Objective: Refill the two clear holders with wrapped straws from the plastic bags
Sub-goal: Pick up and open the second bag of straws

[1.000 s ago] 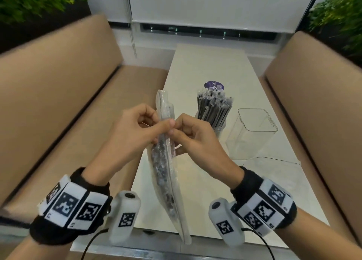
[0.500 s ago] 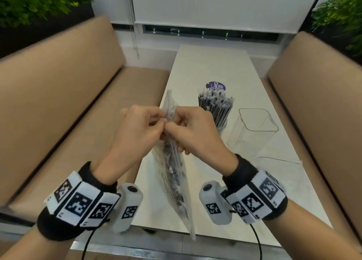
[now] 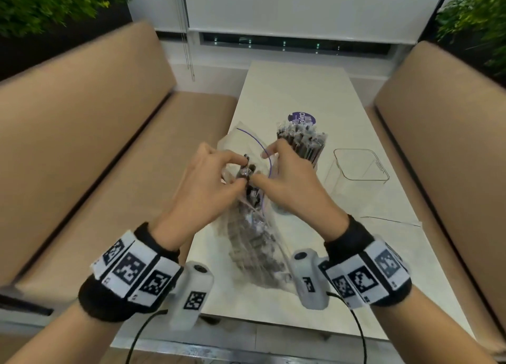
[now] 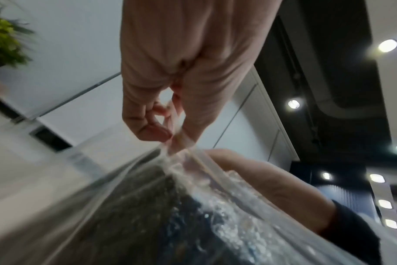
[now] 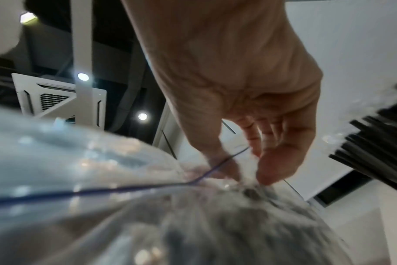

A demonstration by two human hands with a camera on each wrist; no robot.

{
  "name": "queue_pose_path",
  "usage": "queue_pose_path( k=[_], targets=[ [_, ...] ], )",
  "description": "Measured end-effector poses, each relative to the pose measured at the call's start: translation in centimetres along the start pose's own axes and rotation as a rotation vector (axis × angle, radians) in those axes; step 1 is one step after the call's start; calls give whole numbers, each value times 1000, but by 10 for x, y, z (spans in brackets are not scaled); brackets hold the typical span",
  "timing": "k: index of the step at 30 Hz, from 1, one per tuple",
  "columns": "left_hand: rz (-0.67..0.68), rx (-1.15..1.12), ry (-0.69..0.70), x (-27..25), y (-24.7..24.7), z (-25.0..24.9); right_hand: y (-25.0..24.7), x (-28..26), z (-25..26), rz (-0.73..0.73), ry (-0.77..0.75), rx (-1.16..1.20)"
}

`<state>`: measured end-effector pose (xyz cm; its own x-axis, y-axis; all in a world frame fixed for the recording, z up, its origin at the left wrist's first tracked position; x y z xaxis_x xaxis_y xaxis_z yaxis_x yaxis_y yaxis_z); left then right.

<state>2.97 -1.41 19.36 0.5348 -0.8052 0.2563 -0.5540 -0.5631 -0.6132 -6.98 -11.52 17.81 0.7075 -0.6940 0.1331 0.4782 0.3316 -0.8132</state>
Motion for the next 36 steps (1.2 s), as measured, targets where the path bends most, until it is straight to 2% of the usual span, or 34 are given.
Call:
queue_pose_path(
  k=[2,4,7,9,12,13,16,18,20,22,25,27,30,33,35,36],
  targets=[
    [-20,96,92,-1,-20,5,-9,-1,-24,24,25,-34],
    [19,231,174,-8,-37,18,-30,-12,-54,2,81,-40],
    [162,298,53,-14,-38,46,-35,-27,-72,54,98,-4],
    [192,193,8,-15,-29,48,-20,-33,-71,105,102,50],
    [245,-250,-1,-20,-11,40,2,-40,-76,176,99,110],
    [227,-316,-1,-21,-8,41,4,-42,-78,175,102,106],
    [185,-164,44,-24,0,49,4,-48,-88,125,126,122],
    [229,-74,25,-30,10,57,4,-52,-94,69,155,183],
    [314,-95,-2,-40,26,62,10,-56,-99,48,206,260],
    [409,-164,-54,-50,42,64,28,-60,-106,99,296,435],
    [477,-345,-133,-55,58,65,56,-62,-105,243,450,893],
    [454,-441,-153,-52,59,67,57,-60,-99,221,493,1081],
    [393,-560,-138,-50,55,70,47,-54,-99,103,479,1146],
    [232,-598,-76,-49,46,57,41,-52,-109,2,457,949],
    [102,-596,-113,-50,42,56,48,-58,-111,86,467,793],
    [62,-578,-138,-52,43,60,56,-62,-112,163,502,798]
  ],
)
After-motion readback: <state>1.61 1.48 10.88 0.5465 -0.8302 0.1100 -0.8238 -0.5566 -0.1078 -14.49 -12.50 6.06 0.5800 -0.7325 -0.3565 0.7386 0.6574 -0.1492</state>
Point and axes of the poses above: each hand's wrist, its own x-axis towards the middle knuckle, its own y-axis out of the palm, z = x × y, the point moved 8 cm from there along x, towards the middle knuckle, and after that the axes turned 11 degrees about -x, right-handed, at the moved point
